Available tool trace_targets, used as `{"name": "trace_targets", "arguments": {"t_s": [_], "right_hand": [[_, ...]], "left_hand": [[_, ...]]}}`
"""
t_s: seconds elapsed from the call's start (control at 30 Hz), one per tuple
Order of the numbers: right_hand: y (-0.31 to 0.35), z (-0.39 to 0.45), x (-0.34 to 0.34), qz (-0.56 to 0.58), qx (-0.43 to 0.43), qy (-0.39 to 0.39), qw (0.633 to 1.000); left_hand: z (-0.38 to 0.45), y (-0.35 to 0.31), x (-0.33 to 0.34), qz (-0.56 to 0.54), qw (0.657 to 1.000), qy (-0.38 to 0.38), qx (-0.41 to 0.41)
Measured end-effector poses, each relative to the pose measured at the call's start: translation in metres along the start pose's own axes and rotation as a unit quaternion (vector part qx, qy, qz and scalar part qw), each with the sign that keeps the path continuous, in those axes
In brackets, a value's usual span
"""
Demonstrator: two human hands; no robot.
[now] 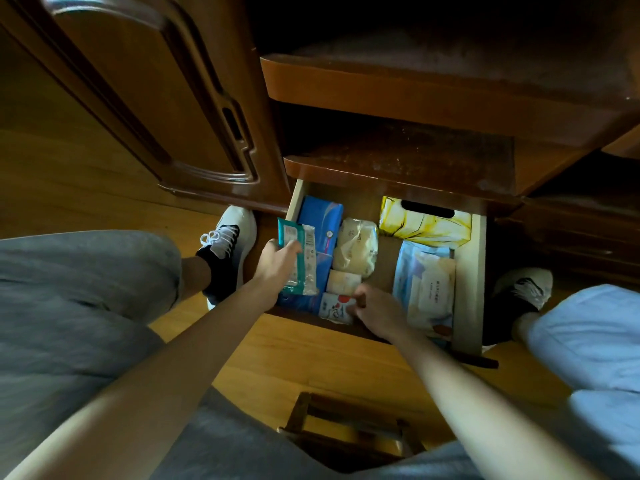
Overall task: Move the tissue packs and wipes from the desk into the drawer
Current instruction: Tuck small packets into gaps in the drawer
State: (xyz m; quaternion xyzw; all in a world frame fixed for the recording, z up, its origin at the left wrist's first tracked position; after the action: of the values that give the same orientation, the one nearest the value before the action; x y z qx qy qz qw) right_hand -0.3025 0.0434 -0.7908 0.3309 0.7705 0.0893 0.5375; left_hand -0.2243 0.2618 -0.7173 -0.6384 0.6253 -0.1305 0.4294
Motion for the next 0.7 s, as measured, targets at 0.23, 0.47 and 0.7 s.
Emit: {"name": "trace_targets", "arguments": {"t_s": [0.23,0.47,0.7], "right_hand": [[0.004,0.005,-0.017,-0.006,0.003,-0.008,1.0],[0.003,0.004,-0.054,0.353,0.143,-0.02,0.925],[-0.007,-0.002,-0.124,0.335,0.028,-0.126,0.933]], "left_hand": [[-0.002,-0.003,0.016,0.078,0.995,0.038,0.053],[-0.018,-0.005,0.038,0.111,0.987,0.104,0.044],[-0.059,-0.013,0.082,0.198,0.944,0.209,0.164]]}}
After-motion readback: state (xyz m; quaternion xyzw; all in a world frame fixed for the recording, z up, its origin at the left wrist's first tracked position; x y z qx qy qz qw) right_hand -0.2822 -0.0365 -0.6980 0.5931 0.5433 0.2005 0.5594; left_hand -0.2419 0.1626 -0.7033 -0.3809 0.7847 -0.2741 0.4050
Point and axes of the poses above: each hand's wrist, its own z-axis towards the middle knuckle, its own x-axis out of the palm, y = z × x, the point moved 8 cm from there along z, towards the middle knuckle, and after that the axes turned 15 degrees about -y, right-handed, at the moved point
